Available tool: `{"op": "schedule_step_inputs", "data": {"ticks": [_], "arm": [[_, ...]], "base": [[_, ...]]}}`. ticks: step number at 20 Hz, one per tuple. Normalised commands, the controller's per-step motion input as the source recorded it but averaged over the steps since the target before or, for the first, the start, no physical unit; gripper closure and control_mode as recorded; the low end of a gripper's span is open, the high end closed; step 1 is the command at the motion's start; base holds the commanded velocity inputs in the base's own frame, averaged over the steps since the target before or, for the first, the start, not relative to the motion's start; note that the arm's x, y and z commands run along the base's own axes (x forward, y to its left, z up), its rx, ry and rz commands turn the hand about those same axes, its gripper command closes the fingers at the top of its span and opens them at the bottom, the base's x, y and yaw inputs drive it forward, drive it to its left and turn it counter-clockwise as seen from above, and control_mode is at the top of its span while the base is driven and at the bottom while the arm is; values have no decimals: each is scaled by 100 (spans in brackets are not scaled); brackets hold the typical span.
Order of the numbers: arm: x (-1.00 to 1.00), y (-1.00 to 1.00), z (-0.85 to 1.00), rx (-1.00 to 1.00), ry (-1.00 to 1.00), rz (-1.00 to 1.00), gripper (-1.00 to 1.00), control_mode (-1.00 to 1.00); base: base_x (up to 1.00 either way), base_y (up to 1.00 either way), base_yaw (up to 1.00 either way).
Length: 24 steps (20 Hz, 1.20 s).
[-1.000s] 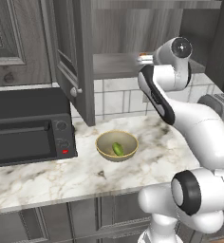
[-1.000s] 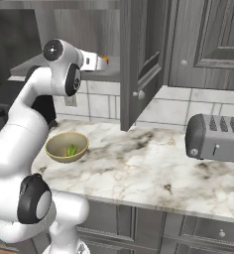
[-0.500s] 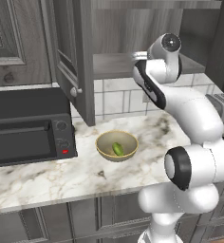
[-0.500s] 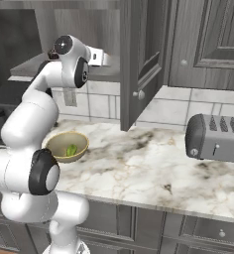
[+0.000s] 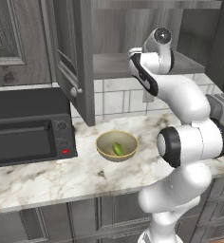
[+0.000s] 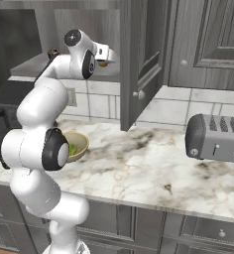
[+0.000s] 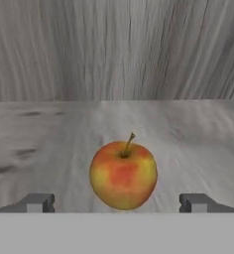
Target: Open the cabinet. Pick the apple and mango from the cabinet and place them into the bowl. Then close the cabinet.
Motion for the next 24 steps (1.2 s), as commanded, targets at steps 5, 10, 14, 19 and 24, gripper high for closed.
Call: {"op": "schedule_step_inputs", "data": {"ticks": [5, 10, 14, 19, 24], "arm": [[52, -3, -7, 0, 1, 0, -100, -100], [31, 0, -19, 0, 0, 0, -100, -100], [18, 0, -22, 0, 0, 0, 100, -100], [2, -19, -29, 0, 0, 0, 100, -100], [-9, -51, -34, -6, 0, 0, 100, -100]], "base": [[0, 0, 0], [0, 0, 0], [0, 0, 0], [0, 0, 0], [0, 0, 0]]}}
